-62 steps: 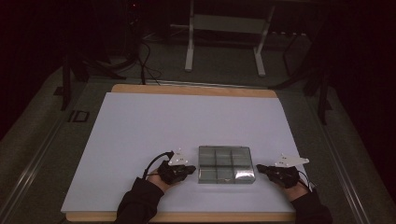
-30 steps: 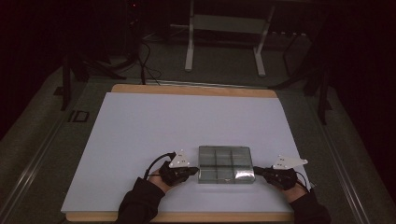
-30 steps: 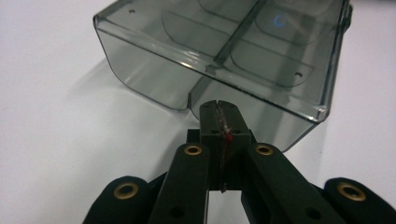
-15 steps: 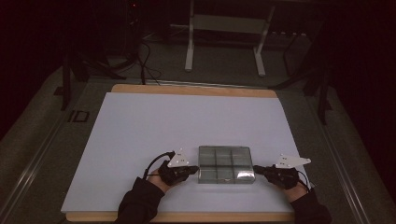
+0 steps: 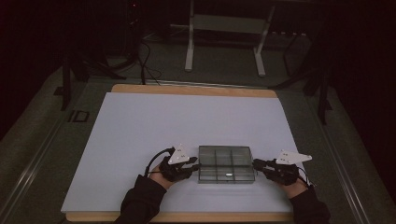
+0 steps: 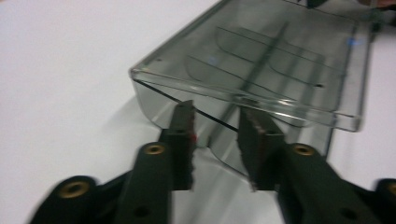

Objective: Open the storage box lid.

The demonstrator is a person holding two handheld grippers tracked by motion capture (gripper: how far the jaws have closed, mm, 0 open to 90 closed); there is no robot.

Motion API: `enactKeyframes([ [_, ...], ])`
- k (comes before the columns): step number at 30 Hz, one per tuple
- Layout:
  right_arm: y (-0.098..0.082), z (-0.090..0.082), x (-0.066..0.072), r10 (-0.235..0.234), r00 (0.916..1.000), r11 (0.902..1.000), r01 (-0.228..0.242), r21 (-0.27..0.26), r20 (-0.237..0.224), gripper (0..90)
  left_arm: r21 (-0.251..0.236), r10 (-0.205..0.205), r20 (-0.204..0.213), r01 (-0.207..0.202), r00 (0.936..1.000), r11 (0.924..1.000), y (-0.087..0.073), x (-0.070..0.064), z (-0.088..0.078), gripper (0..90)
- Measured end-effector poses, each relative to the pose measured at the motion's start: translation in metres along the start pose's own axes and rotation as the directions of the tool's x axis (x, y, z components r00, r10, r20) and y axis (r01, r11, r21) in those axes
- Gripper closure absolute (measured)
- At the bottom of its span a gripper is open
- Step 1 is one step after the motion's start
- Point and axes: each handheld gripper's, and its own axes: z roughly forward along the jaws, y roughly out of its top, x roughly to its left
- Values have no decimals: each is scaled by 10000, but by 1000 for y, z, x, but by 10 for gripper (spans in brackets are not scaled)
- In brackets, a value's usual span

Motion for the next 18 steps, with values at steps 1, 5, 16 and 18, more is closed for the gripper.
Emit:
enactKeyframes([
  [1,1,0,-1,-17,10000,10000,17,-12,19,733,-27,28,-57,-28,10000,10000,1,0,0,623],
  [5,4,2,-4,13,9999,10000,-12,-79,163,659,-97,75,-216,-77,9997,9999,4,2,2,603],
  [16,12,8,-13,-3,9990,9998,11,-177,450,614,-361,-19,-445,3,9990,9993,11,7,7,593],
  [18,13,9,-13,-15,9990,9998,24,-208,448,612,-394,-9,-475,-10,9989,9992,12,8,7,593],
])
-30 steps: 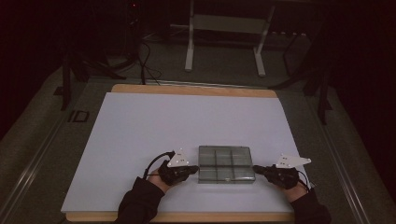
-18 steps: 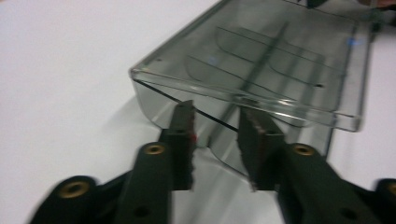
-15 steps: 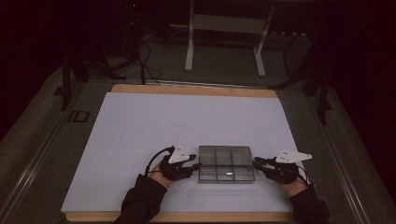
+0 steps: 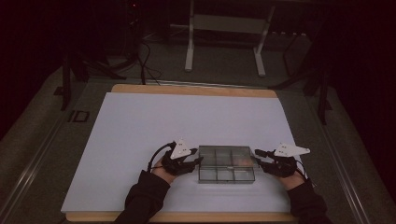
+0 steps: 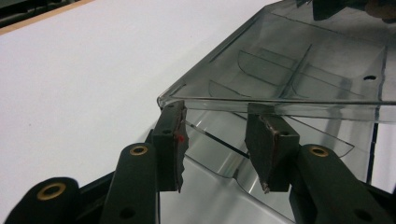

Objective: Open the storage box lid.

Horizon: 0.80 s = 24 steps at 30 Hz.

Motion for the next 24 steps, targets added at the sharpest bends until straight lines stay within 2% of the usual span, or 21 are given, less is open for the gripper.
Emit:
enactKeyframes([
  [6,4,3,-1,-65,10000,10000,65,-54,21,610,-126,59,-161,-61,9999,9999,2,2,1,596],
  [13,8,6,-3,-101,9999,9998,101,-153,6,618,-230,76,-252,-82,9997,9997,5,4,4,639],
  [20,13,8,-5,-101,9999,9997,101,-209,14,654,-424,-37,-286,25,9996,9991,8,6,7,692],
  [24,15,9,-6,-174,9998,9995,175,-247,11,680,-442,25,-422,-44,9991,9990,9,6,9,715],
])
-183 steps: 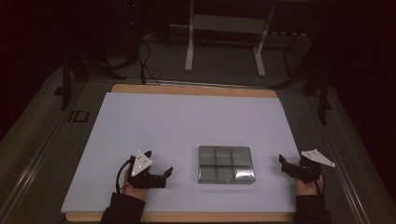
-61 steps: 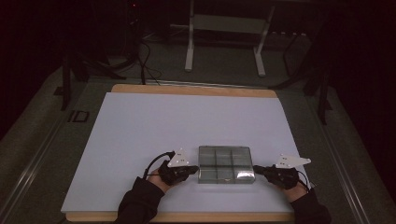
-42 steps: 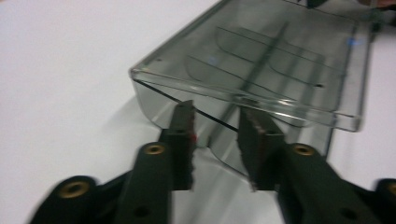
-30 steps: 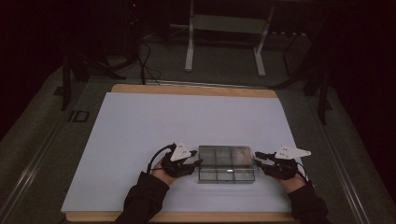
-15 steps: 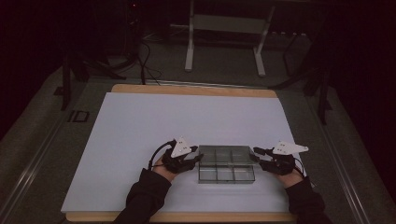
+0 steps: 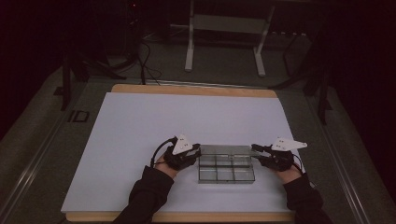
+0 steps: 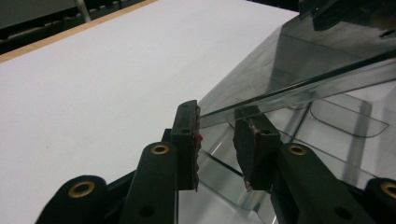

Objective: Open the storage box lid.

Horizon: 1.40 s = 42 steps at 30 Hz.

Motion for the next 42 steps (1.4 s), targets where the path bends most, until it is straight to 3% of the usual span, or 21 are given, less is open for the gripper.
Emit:
enactKeyframes([
  [8,3,3,-2,77,9999,9999,-76,-80,123,724,-195,-18,-363,11,9993,9998,1,1,2,758],
  [16,4,6,-5,345,9989,9994,-342,-98,330,751,-313,-368,-547,351,9978,9989,1,5,7,790],
  [28,10,14,-11,970,9937,9949,-952,-339,564,765,-655,-777,-966,716,9923,9953,5,8,18,789],
  [42,12,23,-13,1245,9890,9921,-1229,-246,793,733,-702,-1204,-1193,1126,9855,9912,7,11,26,757],
])
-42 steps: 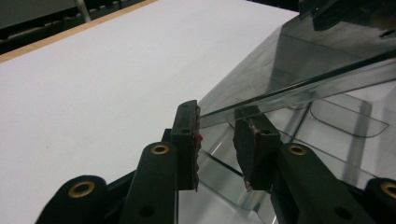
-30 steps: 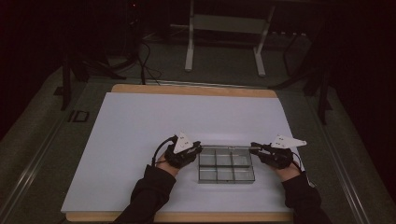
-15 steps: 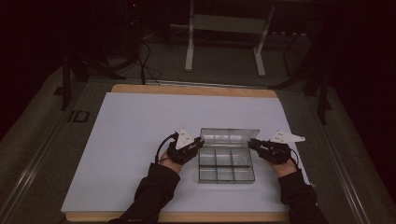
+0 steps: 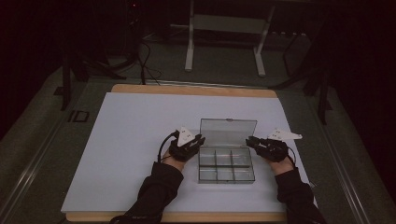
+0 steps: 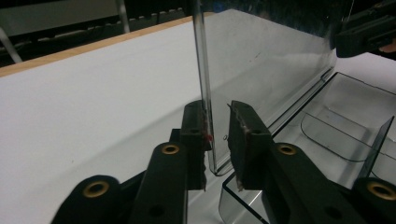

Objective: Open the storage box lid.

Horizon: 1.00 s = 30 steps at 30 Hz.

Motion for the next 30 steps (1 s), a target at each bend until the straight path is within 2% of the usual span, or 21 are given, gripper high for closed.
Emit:
enactKeyframes([
  [3,0,2,0,88,10000,10000,-88,12,14,719,87,-124,89,124,9999,9999,1,1,2,727],
  [11,0,6,-1,309,9995,9995,-310,96,49,694,243,-224,14,224,9997,9995,1,2,7,713],
  [14,0,8,-1,370,9993,9992,-371,121,69,680,279,-470,67,468,9989,9985,2,4,9,709],
  [21,-1,14,-3,466,9987,9983,-472,346,182,658,385,-700,71,697,9975,9968,1,6,15,647],
  [24,-2,17,-3,601,9979,9971,-611,444,236,642,425,-943,122,937,9955,9947,0,8,17,637],
  [30,-3,21,-4,1029,9946,9928,-1036,597,158,601,554,-1152,53,1147,9933,9919,0,9,19,613],
])
